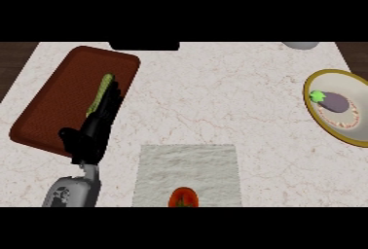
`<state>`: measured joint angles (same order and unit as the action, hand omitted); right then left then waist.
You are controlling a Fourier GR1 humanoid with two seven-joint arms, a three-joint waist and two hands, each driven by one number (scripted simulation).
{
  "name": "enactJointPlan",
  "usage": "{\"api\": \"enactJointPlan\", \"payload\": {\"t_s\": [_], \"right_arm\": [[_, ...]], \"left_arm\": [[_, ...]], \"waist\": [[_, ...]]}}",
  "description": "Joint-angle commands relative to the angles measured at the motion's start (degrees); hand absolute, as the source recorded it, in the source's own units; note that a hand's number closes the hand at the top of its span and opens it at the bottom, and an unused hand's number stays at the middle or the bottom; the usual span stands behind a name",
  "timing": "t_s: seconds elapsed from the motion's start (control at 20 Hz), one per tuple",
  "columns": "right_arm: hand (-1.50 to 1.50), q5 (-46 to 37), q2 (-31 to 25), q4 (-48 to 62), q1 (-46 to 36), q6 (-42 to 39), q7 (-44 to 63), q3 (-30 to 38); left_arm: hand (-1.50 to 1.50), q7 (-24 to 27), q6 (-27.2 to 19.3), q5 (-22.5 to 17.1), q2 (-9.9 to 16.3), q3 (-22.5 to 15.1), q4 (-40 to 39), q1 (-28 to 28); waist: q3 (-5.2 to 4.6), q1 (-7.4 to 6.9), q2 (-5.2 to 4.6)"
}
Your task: Pick the eggplant from the placemat and place it in the bowl
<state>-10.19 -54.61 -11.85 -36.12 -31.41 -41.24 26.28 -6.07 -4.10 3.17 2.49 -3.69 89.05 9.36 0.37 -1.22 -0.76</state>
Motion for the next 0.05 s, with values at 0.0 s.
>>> {"api": "enactJointPlan", "payload": {"t_s": [0.0], "right_arm": [[-1.50, -0.2, 0.0, -0.6, 2.1, -9.1, -7.3, -0.8]], "left_arm": [[0.00, -0.2, 0.3, -0.4, -0.1, 0.3, -1.1, 1.0]], "waist": [[-0.03, -0.16, -0.04]]}}
